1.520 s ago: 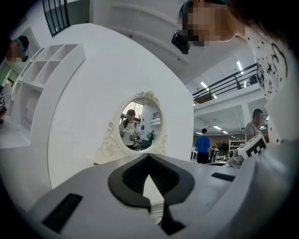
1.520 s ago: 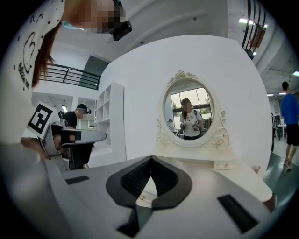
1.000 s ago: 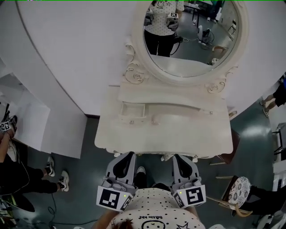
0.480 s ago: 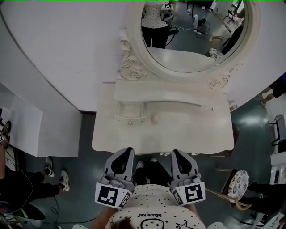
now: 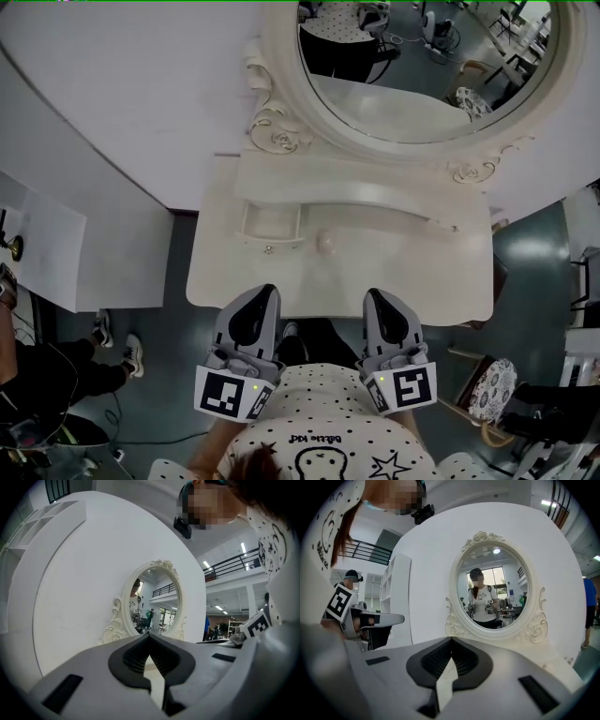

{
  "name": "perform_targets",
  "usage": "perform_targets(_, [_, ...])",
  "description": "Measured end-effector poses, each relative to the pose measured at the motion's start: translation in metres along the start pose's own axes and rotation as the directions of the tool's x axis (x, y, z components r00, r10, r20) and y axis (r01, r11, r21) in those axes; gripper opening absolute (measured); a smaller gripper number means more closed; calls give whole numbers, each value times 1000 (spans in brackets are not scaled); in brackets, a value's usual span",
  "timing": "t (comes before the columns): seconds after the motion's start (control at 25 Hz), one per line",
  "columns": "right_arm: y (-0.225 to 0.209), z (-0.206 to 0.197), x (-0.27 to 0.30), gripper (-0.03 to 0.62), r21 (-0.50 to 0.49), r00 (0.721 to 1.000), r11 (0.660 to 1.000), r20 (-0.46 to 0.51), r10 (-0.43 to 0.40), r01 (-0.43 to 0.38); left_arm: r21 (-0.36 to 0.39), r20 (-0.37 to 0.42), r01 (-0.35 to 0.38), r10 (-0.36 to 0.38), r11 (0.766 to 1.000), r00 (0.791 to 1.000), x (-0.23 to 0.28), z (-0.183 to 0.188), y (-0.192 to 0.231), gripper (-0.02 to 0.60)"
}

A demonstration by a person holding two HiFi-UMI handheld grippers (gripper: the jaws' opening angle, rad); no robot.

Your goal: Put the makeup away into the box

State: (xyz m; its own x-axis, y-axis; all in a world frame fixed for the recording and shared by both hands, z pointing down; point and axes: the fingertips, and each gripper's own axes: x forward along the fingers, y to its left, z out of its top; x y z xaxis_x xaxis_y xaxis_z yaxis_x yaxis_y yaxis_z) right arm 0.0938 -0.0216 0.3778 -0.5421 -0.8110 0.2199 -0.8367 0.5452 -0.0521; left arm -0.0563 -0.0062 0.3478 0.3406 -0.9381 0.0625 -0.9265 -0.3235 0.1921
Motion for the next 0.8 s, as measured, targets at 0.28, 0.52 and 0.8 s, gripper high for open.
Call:
perform_targets(0.28, [-31,1,26,6,-18,999,999,-1,41,-41,-2,28,-61,61,998,998,29,1,7,-5])
perform_targets(0.52, [-47,-2,33,6,-16,999,999,-11,50,-50,1,28,-90,90,996,996,42,-2,9,-5])
perform_targets(0.8, [-46,9,43,6,-6,999,999,8,34,-34,25,34,-69,68,997,997,51,11,16,-5])
